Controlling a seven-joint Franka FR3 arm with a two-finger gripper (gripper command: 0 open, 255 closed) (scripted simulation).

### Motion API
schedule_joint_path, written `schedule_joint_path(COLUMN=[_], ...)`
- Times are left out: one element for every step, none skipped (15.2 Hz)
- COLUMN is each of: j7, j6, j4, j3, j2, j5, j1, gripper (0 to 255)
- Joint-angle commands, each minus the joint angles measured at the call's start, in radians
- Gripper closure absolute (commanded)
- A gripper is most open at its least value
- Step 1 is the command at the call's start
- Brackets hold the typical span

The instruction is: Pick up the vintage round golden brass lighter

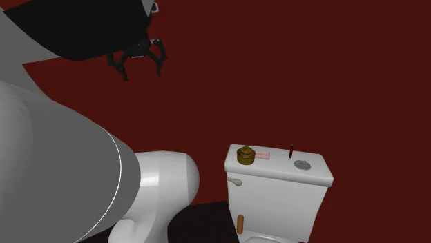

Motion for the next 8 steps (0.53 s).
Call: schedule_joint_path(j7=[0.000,-0.024,-0.047,-0.070,-0.093,-0.116,-0.139,-0.162], j6=[0.000,0.025,0.051,0.076,0.103,0.129,0.156,0.184], j4=[0.000,-0.023,-0.045,-0.066,-0.085,-0.103,-0.119,-0.134], j3=[0.000,-0.020,-0.041,-0.062,-0.083,-0.104,-0.125,-0.146], j2=[0.000,-0.002,-0.002,0.000,0.003,0.007,0.014,0.022], j5=[0.000,-0.012,-0.024,-0.036,-0.048,-0.060,-0.071,-0.083], j1=[0.000,-0.003,-0.006,-0.009,-0.013,-0.017,-0.021,-0.025], gripper=[0,0,0,0,0,0,0,0])
